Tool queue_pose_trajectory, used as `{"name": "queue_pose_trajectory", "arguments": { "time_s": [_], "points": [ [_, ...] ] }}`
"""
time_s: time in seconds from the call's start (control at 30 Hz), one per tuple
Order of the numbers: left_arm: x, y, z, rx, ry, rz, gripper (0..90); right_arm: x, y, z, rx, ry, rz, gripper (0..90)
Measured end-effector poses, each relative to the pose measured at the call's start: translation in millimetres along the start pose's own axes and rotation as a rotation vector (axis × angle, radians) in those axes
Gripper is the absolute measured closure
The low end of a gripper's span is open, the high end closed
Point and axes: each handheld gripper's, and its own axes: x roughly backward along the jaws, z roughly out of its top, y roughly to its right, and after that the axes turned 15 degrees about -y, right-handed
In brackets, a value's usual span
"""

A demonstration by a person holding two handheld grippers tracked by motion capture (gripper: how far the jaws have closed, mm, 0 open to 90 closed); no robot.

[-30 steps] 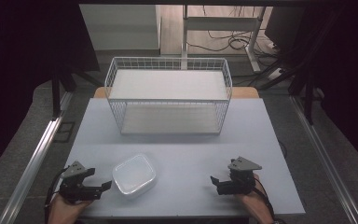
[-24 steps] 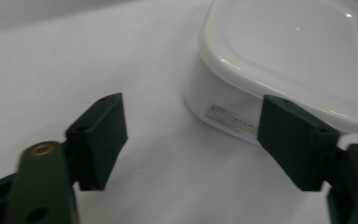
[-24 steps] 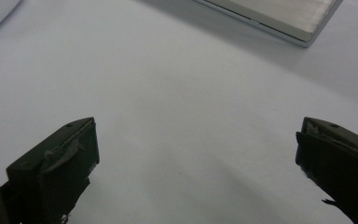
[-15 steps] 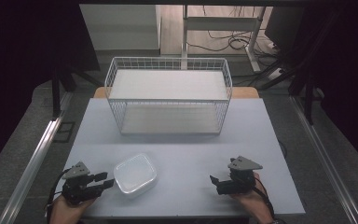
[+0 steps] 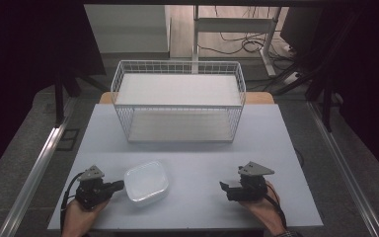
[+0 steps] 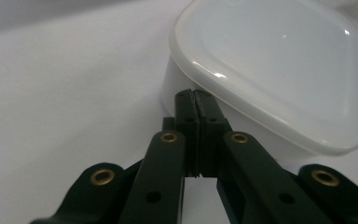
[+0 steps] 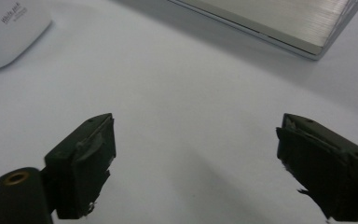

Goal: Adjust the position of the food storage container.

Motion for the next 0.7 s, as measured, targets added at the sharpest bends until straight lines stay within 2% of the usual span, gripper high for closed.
{"name": "queue_pose_trajectory", "arguments": {
  "time_s": [0.37, 0.5, 0.7],
  "points": [
    [-11.5, -4.2, 15.8, 0.008, -0.003, -0.015, 90.0, -3.6, -2.9, 10.6, 0.006, -0.027, 0.033, 26.7],
    [-20.1, -1.8, 26.9, -0.007, -0.008, -0.021, 90.0, -5.2, -5.4, 15.8, 0.005, -0.016, 0.037, 32.8],
    [-29.6, 5.5, 39.9, -0.033, -0.015, -0.035, 90.0, -9.6, -11.6, 23.1, 0.044, -0.03, 0.056, 47.6]
  ]
}}
